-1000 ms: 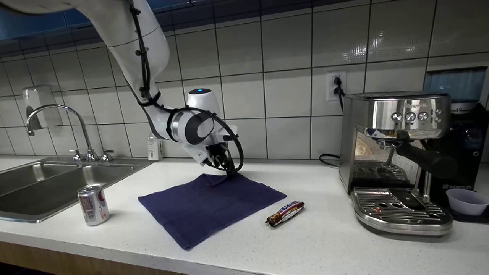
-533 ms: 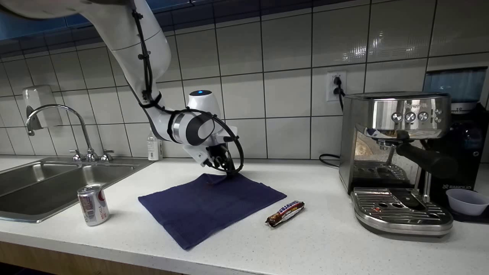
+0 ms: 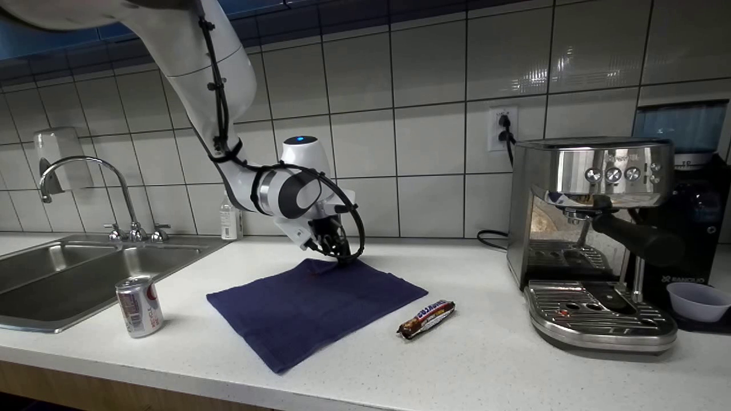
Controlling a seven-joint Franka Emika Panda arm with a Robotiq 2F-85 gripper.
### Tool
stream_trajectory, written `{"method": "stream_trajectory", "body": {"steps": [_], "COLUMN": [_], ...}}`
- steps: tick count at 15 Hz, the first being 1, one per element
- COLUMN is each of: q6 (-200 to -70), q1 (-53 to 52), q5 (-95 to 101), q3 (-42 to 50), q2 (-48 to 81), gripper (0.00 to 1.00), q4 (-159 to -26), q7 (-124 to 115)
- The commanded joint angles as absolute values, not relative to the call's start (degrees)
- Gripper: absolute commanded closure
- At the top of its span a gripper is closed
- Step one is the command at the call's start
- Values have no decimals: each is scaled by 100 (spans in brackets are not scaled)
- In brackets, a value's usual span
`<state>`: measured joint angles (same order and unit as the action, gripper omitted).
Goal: Fold the towel by placing the corners on each other
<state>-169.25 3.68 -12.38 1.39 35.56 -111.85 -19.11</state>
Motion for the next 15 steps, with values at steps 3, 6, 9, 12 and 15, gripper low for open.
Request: {"method": "stream_trajectory", "body": {"steps": [3, 6, 9, 12, 15], "q6": [-16750, -16769, -16779, -16801, -16812], "q1": [364, 359, 358, 366, 387], "q5": [-1361, -1355, -1350, -1351, -1360], "q3": [169, 188, 209, 226, 235], "q2": [3583, 3575, 3566, 3545, 3516], "gripper": [66, 88, 100, 99, 99], "q4": [-11022, -11030, -11041, -11064, -11090], "q7": [-1825, -1827, -1830, -1825, -1816]}}
